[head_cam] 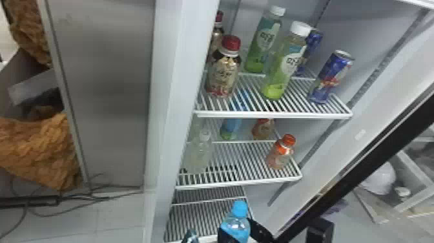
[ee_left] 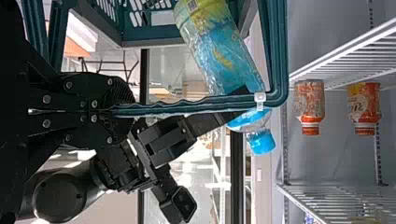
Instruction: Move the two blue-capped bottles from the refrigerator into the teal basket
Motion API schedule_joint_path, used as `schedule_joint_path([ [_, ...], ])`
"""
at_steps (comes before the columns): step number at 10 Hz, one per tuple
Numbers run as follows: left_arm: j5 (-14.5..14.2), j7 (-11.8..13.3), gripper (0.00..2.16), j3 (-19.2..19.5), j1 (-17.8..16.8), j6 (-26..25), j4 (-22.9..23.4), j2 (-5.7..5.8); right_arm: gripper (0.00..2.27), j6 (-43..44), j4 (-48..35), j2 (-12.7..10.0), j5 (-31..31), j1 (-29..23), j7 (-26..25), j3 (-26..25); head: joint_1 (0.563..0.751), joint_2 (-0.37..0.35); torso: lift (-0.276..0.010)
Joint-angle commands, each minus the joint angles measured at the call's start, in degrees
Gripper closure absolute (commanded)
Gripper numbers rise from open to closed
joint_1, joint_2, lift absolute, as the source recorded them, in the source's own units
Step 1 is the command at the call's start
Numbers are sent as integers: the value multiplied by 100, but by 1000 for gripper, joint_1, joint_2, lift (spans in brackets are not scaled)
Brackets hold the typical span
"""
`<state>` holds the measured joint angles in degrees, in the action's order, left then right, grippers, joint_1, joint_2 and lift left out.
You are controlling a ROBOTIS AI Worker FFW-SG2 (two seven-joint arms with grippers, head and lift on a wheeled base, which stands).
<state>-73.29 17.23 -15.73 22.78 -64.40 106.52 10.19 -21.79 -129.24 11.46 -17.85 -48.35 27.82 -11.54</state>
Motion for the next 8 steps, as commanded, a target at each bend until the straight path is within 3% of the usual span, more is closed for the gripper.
schedule_joint_path([
  [1,-1,0,1136,0,0,0,0,0,581,0,247,32,63,110,118,-6,695,-350,-142],
  [3,-1,0,1136,0,0,0,0,-9,579,0,641,84,194,335,470,-15,695,-350,-142],
  [8,-1,0,1138,9,14,0,0,-9,550,56,936,128,423,560,777,-24,695,-350,-142],
])
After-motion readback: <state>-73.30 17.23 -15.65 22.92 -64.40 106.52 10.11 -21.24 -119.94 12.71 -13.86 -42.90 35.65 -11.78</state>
